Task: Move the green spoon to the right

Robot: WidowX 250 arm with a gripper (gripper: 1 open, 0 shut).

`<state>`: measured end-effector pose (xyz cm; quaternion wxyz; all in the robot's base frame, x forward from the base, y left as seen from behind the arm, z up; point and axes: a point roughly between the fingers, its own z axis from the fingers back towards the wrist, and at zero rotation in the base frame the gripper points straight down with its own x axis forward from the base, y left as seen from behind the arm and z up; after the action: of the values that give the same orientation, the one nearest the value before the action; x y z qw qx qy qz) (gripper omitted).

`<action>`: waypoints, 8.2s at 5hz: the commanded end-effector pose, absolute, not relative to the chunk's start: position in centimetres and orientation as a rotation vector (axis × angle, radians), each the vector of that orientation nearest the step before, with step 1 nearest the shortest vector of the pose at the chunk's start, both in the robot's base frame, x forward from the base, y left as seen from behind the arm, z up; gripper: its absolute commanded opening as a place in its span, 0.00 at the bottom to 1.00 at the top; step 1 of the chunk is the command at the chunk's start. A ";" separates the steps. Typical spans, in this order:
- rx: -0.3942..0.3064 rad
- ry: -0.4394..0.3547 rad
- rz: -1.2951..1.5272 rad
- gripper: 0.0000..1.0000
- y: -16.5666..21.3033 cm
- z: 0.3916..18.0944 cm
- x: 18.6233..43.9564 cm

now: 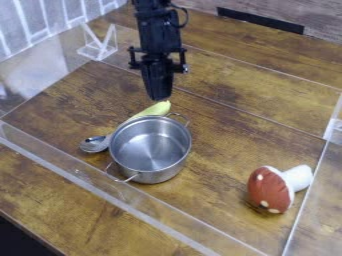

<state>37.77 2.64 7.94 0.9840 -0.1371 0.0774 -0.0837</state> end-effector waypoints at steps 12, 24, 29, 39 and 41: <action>-0.301 0.140 -0.106 0.00 4.4 5.6 35.5; -0.226 0.123 -0.185 0.00 7.2 9.1 33.3; -0.294 0.024 -0.071 0.00 -6.3 16.7 38.1; -0.218 -0.004 0.170 0.00 -8.9 10.8 44.2; -0.200 0.002 0.199 0.00 -9.7 12.0 45.3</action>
<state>45.08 -8.56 8.78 0.9883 -0.0916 0.0415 0.1147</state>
